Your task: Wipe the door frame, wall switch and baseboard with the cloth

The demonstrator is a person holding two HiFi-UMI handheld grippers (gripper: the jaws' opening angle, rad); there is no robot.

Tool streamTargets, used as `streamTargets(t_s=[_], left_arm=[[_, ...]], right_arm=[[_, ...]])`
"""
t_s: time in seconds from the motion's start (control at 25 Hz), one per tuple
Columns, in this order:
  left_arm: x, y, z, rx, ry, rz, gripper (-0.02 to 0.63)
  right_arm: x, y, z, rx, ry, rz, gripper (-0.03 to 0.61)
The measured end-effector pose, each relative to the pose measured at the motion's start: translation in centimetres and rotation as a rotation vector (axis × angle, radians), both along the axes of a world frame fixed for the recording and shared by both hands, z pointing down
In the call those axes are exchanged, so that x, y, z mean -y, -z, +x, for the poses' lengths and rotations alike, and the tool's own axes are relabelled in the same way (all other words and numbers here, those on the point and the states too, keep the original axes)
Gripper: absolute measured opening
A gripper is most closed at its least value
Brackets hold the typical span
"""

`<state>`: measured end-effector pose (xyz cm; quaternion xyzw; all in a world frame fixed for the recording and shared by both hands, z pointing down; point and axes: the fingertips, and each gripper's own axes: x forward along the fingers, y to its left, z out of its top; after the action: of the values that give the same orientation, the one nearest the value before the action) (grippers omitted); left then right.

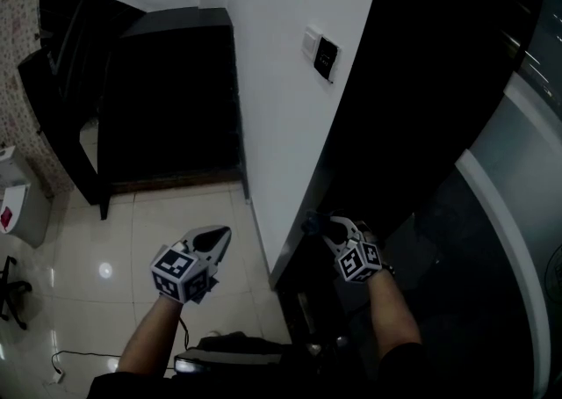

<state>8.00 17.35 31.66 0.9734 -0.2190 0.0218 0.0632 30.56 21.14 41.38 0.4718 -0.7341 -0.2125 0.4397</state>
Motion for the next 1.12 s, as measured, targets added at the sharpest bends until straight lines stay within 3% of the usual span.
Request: streamTargets(t_s=[0.32,0.44,0.56,0.96,1.12], left_arm=[[0.2,-0.4,-0.6,0.009,-0.003,-0.005,-0.008],[0.5,-0.6,-0.7,0.002,-0.012,-0.011,-0.008],[0.8,-0.5,0.0,-0.011,-0.035,-0.013,-0.008],[0.7,0.6,2.9,-0.068,-0.133,-0.003,-0.008],[1.4,0.7,2.2,-0.084,-0.122,-0.002,-0.008]], right_arm=[[-0.1,-3.1,-0.9,0.038,-0.032,-0.104,0.089],[-0.5,-1.3,-1.8,0.075,-0.028,-0.071,0.089],[-1.0,4.4,-1.6,0.03,-0.001,0.061,0.089],[-3.7,35.1,-0.1,-0.249,0.024,0.672,0.089],[-3.0,40.4,0.9,-0.289,-0.032,0.737,0.089]])
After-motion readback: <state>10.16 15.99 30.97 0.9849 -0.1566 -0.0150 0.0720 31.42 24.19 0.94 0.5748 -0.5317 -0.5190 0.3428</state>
